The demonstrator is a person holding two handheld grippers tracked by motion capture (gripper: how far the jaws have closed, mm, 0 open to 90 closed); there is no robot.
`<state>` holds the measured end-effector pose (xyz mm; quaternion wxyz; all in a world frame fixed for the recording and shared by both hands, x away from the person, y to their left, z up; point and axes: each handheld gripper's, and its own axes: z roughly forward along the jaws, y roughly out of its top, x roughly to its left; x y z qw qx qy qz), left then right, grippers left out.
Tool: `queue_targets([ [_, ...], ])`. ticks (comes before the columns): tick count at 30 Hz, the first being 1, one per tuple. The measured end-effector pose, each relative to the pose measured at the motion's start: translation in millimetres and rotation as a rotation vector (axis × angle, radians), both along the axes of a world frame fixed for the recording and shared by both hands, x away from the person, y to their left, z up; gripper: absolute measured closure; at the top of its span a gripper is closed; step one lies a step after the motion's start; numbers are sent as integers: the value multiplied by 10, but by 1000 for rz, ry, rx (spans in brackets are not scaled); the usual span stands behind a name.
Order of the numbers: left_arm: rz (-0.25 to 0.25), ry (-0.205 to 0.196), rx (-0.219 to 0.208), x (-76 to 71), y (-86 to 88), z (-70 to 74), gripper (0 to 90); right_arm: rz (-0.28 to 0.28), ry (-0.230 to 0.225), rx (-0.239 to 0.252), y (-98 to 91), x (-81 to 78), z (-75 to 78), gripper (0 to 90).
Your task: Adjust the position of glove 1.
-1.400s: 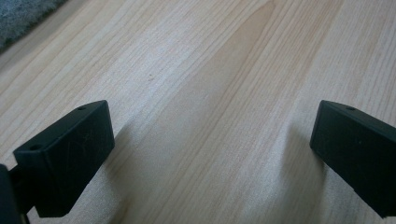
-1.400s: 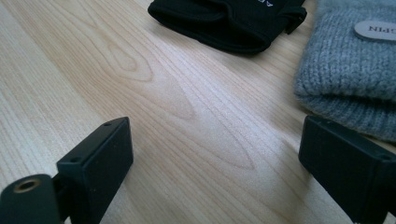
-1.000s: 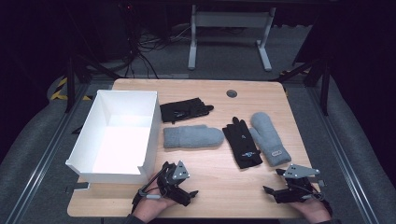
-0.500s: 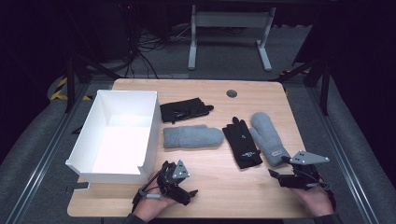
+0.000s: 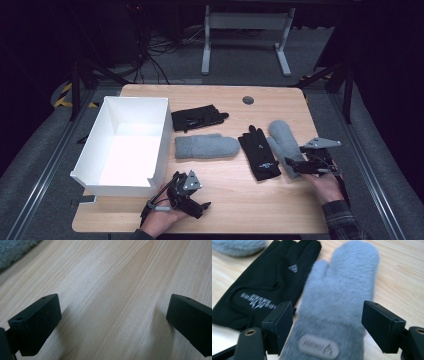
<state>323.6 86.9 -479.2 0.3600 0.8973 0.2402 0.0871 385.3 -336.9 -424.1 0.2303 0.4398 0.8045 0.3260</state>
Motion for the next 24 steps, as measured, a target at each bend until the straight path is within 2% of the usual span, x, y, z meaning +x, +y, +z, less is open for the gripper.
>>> queue_targets([
  [11, 1, 1, -1, -5, 0, -1, 3, -17, 25, -7, 37, 243, -96, 258],
  [15, -3, 3, -1, -1, 0, -1, 2, -21, 37, -14, 62, 302, -161, 292],
  [19, -3, 3, -1, -1, 0, -1, 1, -22, 65, 1, 37, 333, -205, 358],
  [24, 0, 0, -2, -5, -1, -2, 3, -13, 88, 3, 27, 340, -225, 510],
])
